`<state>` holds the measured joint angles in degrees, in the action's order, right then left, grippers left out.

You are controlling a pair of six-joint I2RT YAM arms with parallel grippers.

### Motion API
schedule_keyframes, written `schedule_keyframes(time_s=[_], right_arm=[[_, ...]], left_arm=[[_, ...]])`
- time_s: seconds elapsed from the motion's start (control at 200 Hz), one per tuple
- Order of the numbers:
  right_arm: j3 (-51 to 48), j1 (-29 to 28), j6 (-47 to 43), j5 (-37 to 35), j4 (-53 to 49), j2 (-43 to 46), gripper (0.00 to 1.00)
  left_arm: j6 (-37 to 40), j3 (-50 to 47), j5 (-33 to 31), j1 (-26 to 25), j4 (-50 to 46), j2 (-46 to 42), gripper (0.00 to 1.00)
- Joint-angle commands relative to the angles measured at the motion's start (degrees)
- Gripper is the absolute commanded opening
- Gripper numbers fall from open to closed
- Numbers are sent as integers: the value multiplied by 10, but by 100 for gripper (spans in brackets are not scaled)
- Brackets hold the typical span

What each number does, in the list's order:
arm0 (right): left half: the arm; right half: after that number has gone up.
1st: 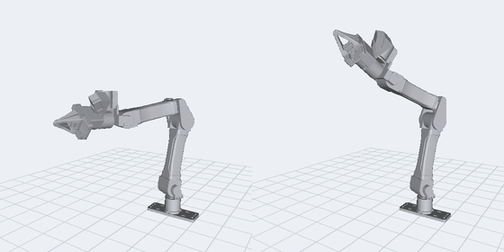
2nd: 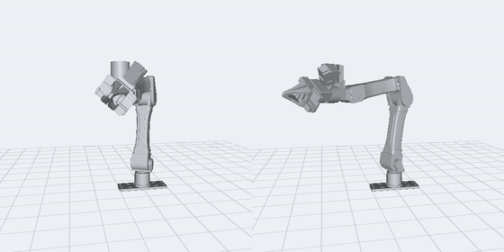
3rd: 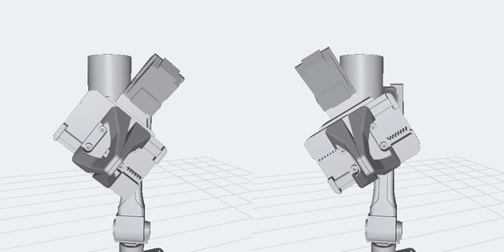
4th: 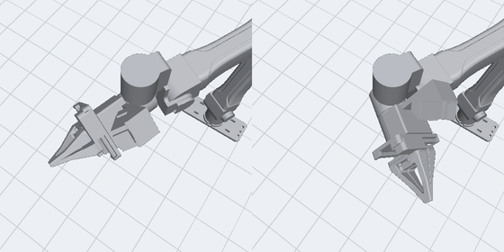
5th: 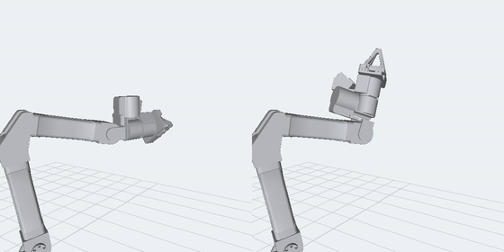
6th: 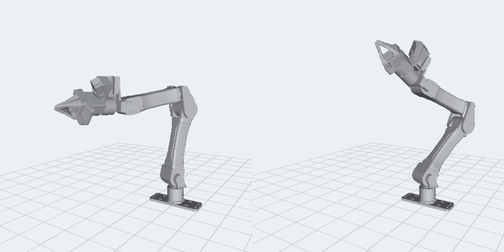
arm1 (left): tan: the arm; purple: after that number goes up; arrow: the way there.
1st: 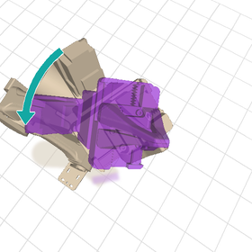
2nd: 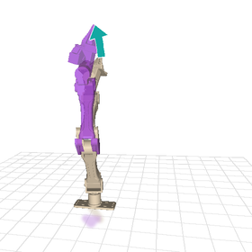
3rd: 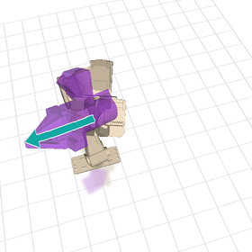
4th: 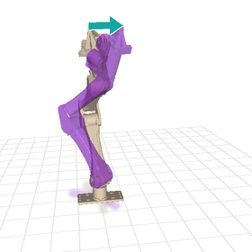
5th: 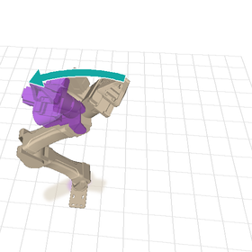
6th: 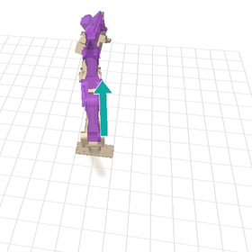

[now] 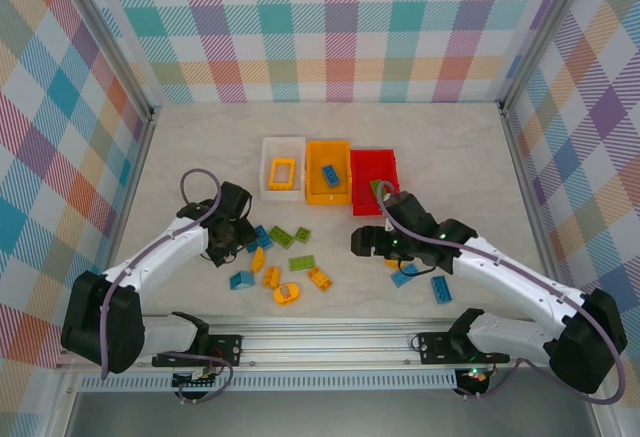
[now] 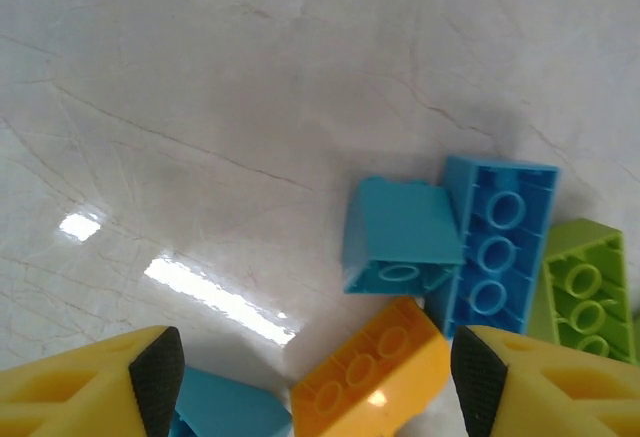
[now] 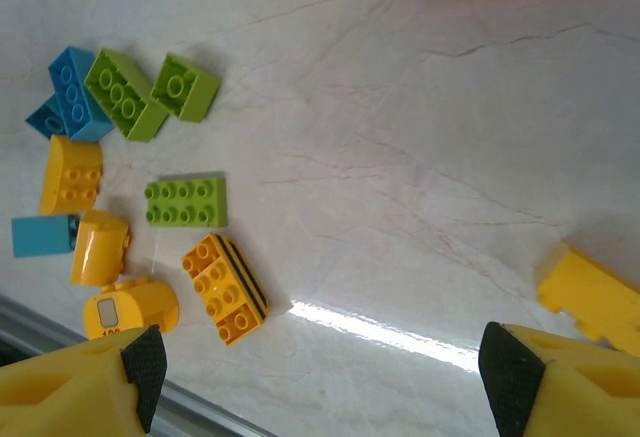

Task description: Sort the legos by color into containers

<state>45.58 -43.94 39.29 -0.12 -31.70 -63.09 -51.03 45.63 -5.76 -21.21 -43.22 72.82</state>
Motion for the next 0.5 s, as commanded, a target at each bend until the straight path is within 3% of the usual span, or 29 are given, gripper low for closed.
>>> schedule_keyframes(time_s=[0.0, 0.1, 0.295, 0.5], right_arm=[[26, -14, -18, 4, 18, -12, 84], [26, -15, -15, 3, 23, -10, 84], [39, -23, -20, 11, 34, -32, 84], [47, -58, -44, 25, 55, -34, 85]], left_arm=[[15, -9, 25, 5, -53, -30, 72], [-33, -49, 11, -14, -117, -121, 74], [-243, -159, 29, -40, -131, -316, 77], [-413, -189, 14, -40, -68, -336, 80]])
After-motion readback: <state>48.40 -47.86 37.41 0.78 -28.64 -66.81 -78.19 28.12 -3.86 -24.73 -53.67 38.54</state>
